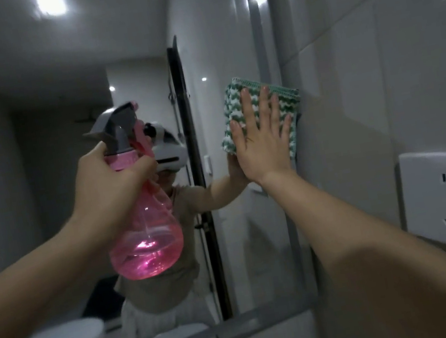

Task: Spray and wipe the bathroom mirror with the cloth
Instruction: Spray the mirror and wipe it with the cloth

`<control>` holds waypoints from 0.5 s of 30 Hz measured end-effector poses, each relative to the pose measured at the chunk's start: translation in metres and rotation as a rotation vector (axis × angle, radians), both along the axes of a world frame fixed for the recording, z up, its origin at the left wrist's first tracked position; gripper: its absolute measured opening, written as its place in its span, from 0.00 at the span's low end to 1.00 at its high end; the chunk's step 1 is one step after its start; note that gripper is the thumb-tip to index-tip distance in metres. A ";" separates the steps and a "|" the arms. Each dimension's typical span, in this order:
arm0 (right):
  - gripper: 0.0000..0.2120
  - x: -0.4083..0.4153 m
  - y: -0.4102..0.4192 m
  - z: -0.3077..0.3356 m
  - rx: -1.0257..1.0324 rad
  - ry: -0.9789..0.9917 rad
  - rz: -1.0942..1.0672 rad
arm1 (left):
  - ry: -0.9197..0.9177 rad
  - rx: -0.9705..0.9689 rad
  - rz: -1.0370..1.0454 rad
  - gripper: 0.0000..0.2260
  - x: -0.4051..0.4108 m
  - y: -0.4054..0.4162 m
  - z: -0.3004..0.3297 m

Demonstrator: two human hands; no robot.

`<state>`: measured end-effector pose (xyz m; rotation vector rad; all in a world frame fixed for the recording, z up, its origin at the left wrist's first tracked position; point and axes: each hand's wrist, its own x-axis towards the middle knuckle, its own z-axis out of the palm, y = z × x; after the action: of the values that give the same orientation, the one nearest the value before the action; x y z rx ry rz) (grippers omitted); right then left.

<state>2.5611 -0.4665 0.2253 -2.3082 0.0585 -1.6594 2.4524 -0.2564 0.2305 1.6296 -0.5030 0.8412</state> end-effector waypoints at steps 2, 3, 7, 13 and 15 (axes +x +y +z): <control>0.28 -0.004 0.007 -0.016 0.005 0.040 0.010 | -0.001 0.022 0.029 0.08 -0.002 0.002 -0.010; 0.28 -0.005 0.011 -0.024 0.002 0.040 0.016 | -0.011 0.028 0.036 0.07 -0.005 0.002 -0.015; 0.27 -0.003 0.022 -0.059 -0.015 0.003 0.027 | 0.010 0.023 0.019 0.10 -0.022 0.011 -0.036; 0.28 -0.003 0.035 -0.122 -0.015 -0.005 0.026 | 0.056 0.053 0.010 0.07 -0.058 0.028 -0.081; 0.28 -0.004 0.042 -0.135 0.000 0.014 0.021 | 0.074 0.045 0.005 0.06 -0.062 0.031 -0.092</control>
<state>2.5568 -0.4240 0.0898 -2.3126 0.0374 -1.6334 2.3903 -0.2250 0.1381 1.6975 -0.4696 0.7752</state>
